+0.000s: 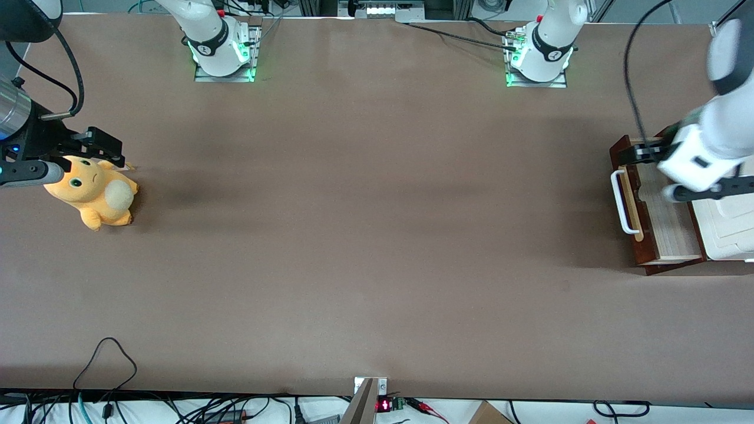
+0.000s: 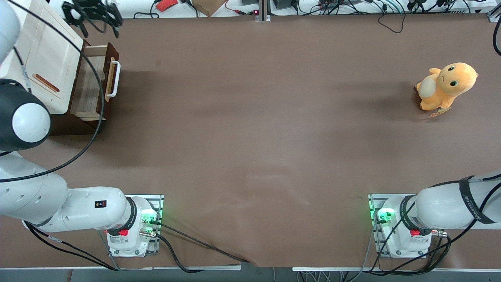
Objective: Open lower drawer with left arm only
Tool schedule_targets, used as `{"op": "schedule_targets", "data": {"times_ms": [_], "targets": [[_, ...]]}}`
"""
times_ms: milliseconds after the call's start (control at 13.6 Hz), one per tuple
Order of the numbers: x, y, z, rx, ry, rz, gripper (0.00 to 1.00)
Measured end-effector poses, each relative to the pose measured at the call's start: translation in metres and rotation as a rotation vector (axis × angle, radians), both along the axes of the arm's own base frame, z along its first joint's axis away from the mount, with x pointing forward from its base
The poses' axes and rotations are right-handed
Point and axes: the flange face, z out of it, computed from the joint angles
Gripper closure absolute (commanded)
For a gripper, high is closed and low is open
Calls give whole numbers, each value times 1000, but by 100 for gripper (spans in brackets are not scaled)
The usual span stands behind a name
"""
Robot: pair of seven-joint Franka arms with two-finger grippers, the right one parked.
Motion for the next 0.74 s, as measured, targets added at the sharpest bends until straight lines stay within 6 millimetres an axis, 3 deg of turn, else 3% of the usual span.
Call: {"op": "schedule_targets", "data": {"times_ms": [221,442,736], "targets": [[-7,17,22,-72,-100,-23,0],[-22,9,23,-73,-136,-38,0],[-28,16,21,-74,-141,-43,0]]}}
